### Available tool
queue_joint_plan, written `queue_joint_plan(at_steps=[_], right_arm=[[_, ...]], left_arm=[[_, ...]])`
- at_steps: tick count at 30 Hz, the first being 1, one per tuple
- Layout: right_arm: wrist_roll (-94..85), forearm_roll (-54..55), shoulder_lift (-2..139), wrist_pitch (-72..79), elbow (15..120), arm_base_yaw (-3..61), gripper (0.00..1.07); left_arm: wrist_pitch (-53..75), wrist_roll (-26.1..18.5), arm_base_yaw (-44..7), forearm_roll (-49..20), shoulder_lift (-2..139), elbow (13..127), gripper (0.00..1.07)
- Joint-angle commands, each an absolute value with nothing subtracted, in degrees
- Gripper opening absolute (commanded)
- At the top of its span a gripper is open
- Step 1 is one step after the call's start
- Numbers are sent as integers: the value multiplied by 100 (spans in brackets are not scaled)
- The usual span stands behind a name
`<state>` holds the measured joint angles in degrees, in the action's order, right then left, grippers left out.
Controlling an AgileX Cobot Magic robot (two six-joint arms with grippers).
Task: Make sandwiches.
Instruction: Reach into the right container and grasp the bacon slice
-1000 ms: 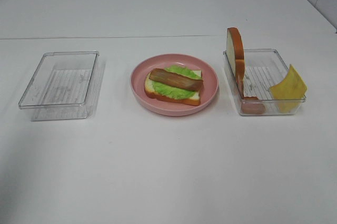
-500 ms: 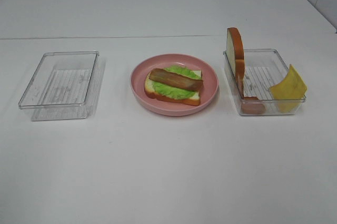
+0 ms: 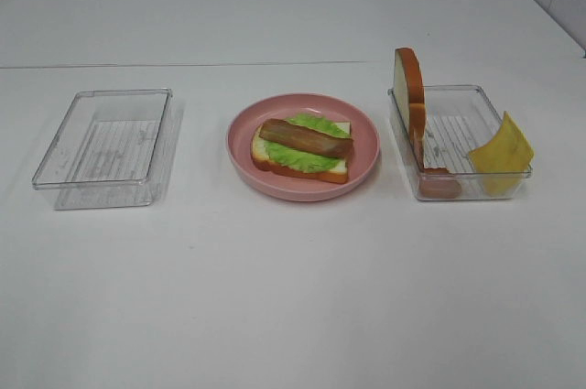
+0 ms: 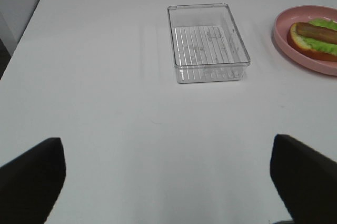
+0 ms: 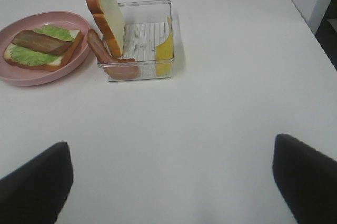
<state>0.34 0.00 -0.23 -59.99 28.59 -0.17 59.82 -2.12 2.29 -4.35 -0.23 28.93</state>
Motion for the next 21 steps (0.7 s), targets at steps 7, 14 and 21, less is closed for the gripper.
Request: queue_joint_plan(at_steps=[7,14,21], right_arm=[[0,-46,-115,-6016,2871,-29,98],[0,-46,-115,-6016,2871,-29,98],[0,-46,-115,-6016,2871,-29,98]], left_arm=[[5924,-74,218,-498,-126,2859,98],[5924,-80,218,-498,-126,2859,98],[5924,-80,218,-498,-155,2859,98]])
